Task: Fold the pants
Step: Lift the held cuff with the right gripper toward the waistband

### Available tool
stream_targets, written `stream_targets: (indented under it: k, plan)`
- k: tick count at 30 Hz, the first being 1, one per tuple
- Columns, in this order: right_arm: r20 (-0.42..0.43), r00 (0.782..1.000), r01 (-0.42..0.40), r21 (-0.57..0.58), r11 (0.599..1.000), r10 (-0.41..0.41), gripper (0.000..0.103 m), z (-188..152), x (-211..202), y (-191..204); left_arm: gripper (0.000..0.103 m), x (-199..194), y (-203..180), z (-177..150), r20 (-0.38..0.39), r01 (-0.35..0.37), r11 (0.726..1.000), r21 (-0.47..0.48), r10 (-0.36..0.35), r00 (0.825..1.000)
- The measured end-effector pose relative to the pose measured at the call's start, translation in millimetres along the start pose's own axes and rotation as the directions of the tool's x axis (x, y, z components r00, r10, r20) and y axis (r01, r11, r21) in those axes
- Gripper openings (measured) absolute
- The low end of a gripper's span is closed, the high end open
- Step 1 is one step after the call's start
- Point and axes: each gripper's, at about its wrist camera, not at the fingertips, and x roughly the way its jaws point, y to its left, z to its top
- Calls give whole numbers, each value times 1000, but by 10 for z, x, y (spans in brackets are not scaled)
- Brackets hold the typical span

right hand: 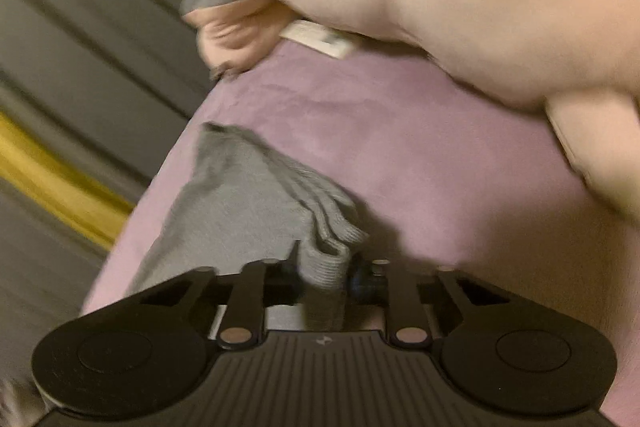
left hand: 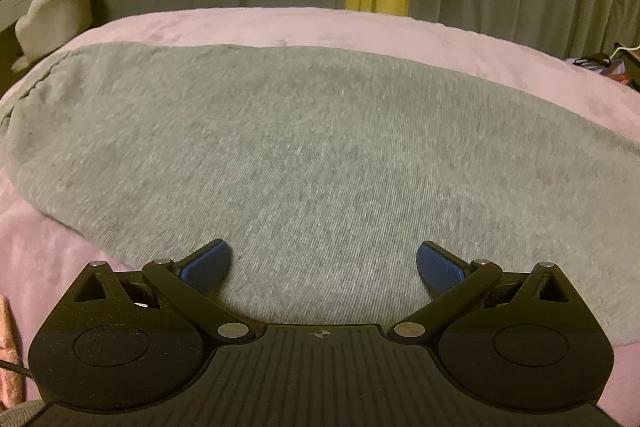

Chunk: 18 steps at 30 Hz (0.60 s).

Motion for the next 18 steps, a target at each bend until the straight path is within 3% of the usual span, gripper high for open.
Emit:
stream_targets:
  k: [3,5,7,9,10,12,15,17,18]
  plan:
    - [61,998,-15,-252,968,31,17,0,-215,662,103,-30,19,14,8,43,999,-13,-43,999]
    - [67,990,-81,-441,894,123,17,-132,-387,1247,103,-53,28,24,23,61,998,-25,-61,998]
    - [6,976,-173,-595,785,220,17,-388,-499,1762,103,-77,37,37,29,79,996,-30,-79,996]
    - [-111,950,-282,-703,652,291,17,-764,-534,2190,103,-108,52,53,39,101,994,-37,-100,994]
    - [-174,937,-327,-743,584,303,17,-1000,-511,2362,103,-128,63,61,45,111,993,-40,-109,993]
    - [-268,919,-382,-784,490,289,18,-1414,-412,2541,103,-169,90,67,59,129,990,-47,-127,990]
    - [-426,882,-469,-750,467,201,19,-1895,-138,2586,103,-200,130,74,69,163,985,-54,-159,985]
    - [-503,856,-489,-711,505,120,23,-2074,11,2531,103,-192,145,82,66,189,980,-60,-185,981]
    - [-506,854,-485,-693,534,119,26,-2079,14,2494,103,-183,148,89,59,206,976,-63,-203,978]
